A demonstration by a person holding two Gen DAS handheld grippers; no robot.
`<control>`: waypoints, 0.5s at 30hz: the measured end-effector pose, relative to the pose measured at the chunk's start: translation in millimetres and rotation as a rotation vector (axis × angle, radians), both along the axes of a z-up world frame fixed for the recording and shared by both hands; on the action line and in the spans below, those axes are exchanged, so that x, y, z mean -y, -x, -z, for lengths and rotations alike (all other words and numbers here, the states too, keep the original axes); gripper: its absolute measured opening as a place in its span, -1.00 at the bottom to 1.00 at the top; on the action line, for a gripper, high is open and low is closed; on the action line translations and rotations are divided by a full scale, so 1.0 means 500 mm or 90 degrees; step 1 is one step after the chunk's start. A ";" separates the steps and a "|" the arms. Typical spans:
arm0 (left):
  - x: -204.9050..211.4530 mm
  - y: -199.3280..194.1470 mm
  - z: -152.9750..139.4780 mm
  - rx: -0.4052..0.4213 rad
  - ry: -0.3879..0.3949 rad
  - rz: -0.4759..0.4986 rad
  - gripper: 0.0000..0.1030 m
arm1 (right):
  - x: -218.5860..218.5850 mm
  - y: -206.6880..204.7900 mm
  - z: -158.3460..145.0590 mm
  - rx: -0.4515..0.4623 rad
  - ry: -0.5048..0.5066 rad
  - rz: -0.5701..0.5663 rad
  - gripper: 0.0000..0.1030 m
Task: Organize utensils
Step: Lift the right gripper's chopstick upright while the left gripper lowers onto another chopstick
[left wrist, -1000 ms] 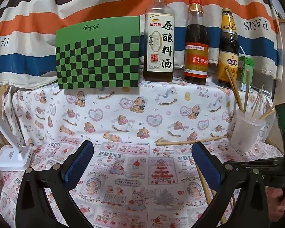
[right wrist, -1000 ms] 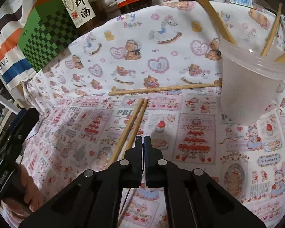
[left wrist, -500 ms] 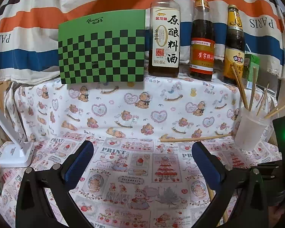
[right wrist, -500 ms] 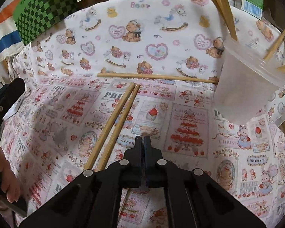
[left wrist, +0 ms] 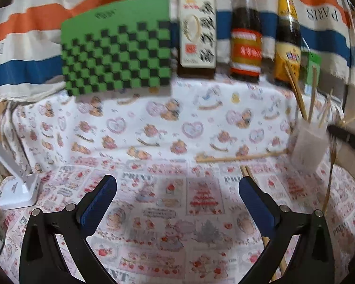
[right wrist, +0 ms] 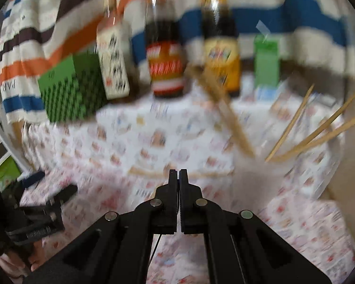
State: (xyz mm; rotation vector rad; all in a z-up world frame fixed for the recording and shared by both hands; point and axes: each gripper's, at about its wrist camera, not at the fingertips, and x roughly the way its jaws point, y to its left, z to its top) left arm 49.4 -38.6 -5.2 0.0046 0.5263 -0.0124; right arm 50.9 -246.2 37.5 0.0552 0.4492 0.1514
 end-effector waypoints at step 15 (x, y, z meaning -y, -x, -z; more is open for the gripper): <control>0.132 -0.220 0.017 -0.268 0.048 0.090 -0.24 | 0.139 0.021 -0.048 0.134 -0.041 0.140 -0.96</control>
